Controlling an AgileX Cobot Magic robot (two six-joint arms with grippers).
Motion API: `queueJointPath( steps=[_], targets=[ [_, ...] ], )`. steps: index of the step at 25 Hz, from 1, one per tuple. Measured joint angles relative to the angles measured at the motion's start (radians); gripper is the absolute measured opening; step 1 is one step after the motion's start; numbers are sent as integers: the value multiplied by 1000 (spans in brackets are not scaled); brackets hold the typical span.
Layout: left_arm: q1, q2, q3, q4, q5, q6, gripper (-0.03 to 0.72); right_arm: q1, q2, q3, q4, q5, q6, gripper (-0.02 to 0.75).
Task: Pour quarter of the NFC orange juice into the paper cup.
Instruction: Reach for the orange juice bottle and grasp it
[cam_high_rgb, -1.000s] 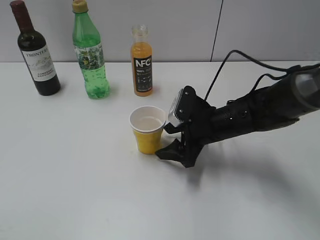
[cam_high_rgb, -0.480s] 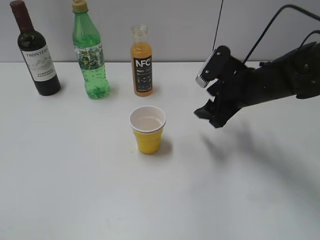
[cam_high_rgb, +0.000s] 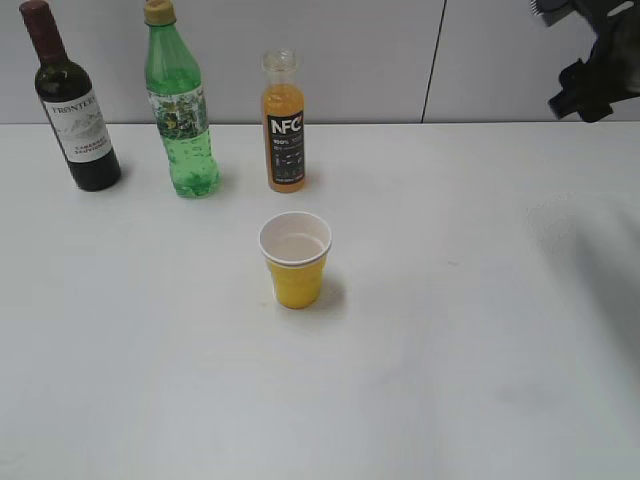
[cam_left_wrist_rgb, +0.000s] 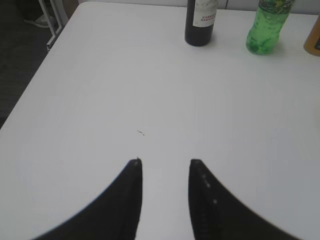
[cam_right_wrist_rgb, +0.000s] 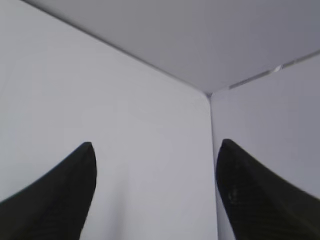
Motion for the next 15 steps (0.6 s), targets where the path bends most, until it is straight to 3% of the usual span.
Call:
queueJointPath(
  steps=[3, 6, 8, 11, 15],
  targets=[
    [0, 0, 0, 0, 0, 0, 232, -83, 0, -147, 522, 107, -359, 591],
    [0, 0, 0, 0, 0, 0, 232, -192, 11, -313, 917, 308, -645, 591],
    [0, 0, 0, 0, 0, 0, 232, -242, 22, -413, 1026, 437, -734, 591],
    [0, 0, 0, 0, 0, 0, 232, -257, 28, -494, 1076, 580, -814, 591],
    [0, 0, 0, 0, 0, 0, 232, -257, 10, -500, 1113, 616, -850, 591]
  ],
)
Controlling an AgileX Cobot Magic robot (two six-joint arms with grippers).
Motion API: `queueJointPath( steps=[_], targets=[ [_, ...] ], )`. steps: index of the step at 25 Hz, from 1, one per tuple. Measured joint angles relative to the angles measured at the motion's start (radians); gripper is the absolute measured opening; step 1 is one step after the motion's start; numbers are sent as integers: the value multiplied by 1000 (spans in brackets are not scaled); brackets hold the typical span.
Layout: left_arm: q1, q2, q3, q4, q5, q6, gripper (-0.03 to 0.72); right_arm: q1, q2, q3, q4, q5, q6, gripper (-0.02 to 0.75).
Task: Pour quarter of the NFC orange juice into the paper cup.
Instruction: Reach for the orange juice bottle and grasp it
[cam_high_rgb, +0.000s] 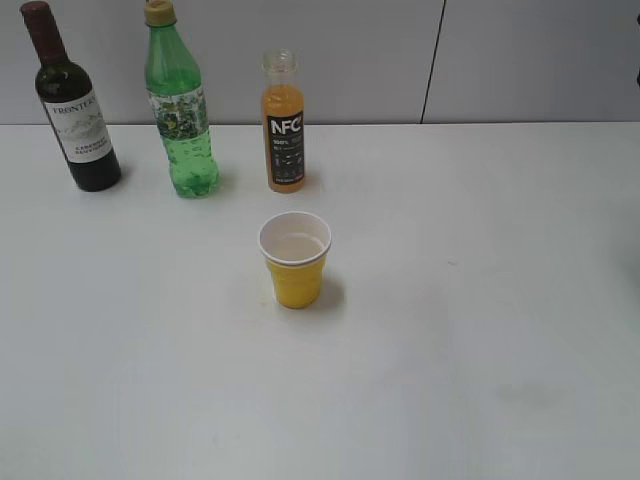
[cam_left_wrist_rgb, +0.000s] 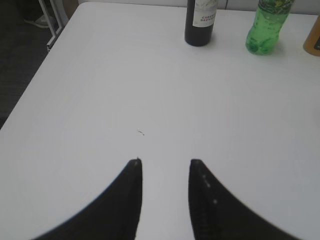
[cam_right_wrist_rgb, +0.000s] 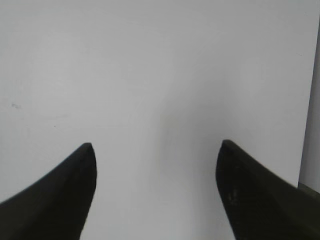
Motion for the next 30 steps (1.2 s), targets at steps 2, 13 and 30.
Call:
queueJointPath(
  steps=[2, 13, 30],
  targets=[
    [0, 0, 0, 0, 0, 0, 232, 0, -35, 32, 14, 0, -4, 591],
    [0, 0, 0, 0, 0, 0, 228, 0, -493, 479, 23, 5, -9, 591],
    [0, 0, 0, 0, 0, 0, 228, 0, -1158, 1027, 24, -91, -9, 591]
  ],
)
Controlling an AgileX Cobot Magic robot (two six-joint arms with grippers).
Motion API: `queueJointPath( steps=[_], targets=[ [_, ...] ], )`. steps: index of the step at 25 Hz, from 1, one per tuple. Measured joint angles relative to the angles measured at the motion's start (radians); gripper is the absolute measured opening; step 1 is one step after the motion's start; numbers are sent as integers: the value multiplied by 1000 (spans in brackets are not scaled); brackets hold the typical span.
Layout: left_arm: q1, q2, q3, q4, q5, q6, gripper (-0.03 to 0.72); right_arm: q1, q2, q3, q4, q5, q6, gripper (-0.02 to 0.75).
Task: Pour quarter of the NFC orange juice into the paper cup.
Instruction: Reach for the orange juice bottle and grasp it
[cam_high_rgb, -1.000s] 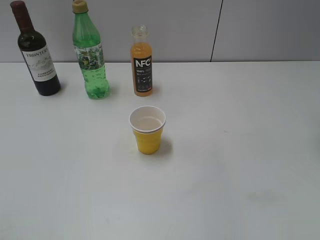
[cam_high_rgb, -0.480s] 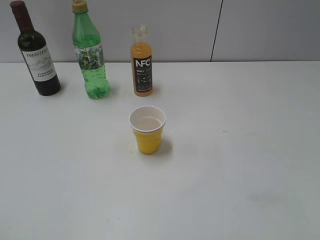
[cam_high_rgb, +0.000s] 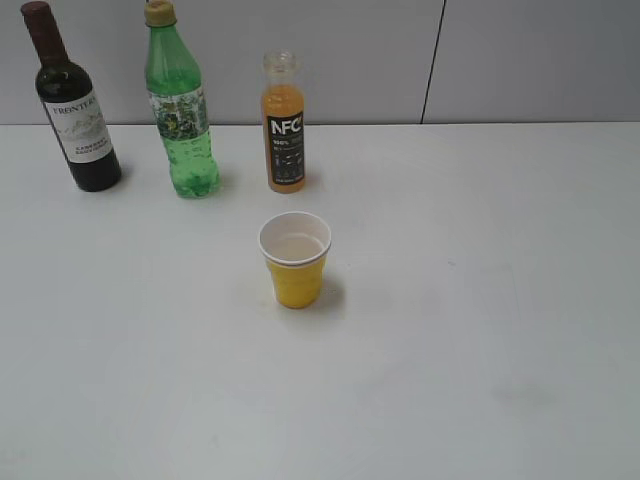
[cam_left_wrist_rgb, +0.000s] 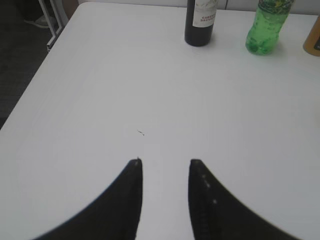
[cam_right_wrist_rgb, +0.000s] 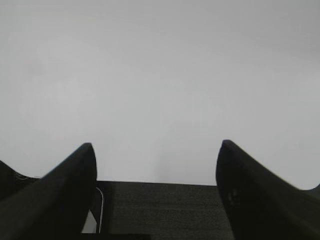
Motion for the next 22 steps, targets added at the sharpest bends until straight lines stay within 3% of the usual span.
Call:
queueJointPath(
  steps=[5, 22],
  targets=[
    [0, 0, 0, 0, 0, 0, 228, 0, -190, 94, 0, -1, 0, 590],
    [0, 0, 0, -1, 0, 0, 241, 0, -596, 102, 12, -8, 0, 590]
  ],
)
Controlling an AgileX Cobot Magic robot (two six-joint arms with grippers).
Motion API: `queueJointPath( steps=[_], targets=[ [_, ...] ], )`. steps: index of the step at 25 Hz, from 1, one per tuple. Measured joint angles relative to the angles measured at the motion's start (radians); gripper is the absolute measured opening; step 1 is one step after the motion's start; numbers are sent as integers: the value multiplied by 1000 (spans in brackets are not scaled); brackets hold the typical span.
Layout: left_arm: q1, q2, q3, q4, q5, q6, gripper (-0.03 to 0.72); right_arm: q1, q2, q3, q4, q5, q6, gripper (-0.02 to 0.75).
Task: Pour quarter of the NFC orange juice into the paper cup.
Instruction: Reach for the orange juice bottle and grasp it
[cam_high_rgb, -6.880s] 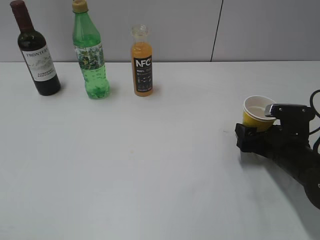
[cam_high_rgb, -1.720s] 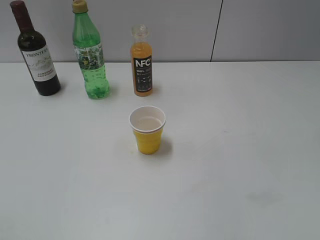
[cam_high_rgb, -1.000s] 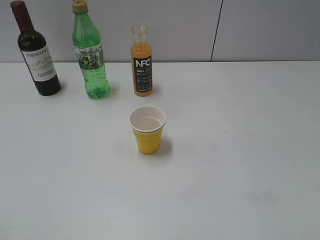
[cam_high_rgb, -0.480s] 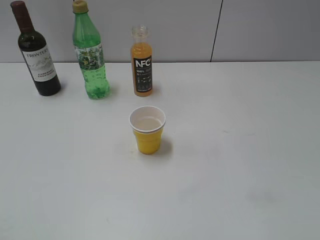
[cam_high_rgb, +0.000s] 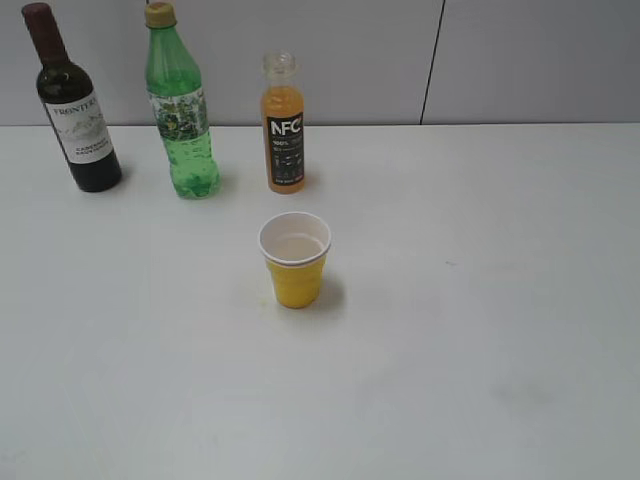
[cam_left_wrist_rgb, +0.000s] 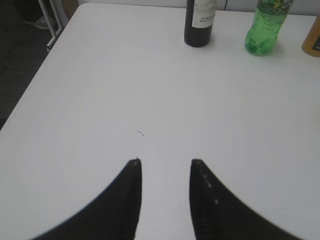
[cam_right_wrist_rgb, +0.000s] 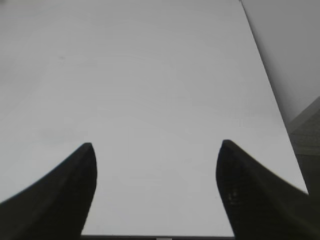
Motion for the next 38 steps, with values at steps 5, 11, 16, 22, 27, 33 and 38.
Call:
queueJointPath(
  steps=[5, 11, 16, 22, 27, 33, 38],
  targets=[
    [0, 0, 0, -4, 0, 7, 279, 0, -1, 2, 2, 2, 0, 590],
    [0, 0, 0, -53, -5, 70, 624, 0, -1, 2, 3, 2, 0, 590],
    [0, -1, -17, -74, -128, 124, 653, 0, -1, 2, 3, 2, 0, 590],
    [0, 66, 3, -82, -391, 151, 653, 0, -1, 2, 3, 1, 0, 590],
    [0, 237, 66, -82, -674, 170, 643, 0, -1, 2, 3, 1, 0, 590],
    [0, 521, 77, -82, -1042, 175, 627, 0, -1, 2, 3, 1, 0, 590],
    [0, 784, 77, -80, -1320, 175, 618, 0, -1, 2, 3, 1, 0, 590]
  ],
)
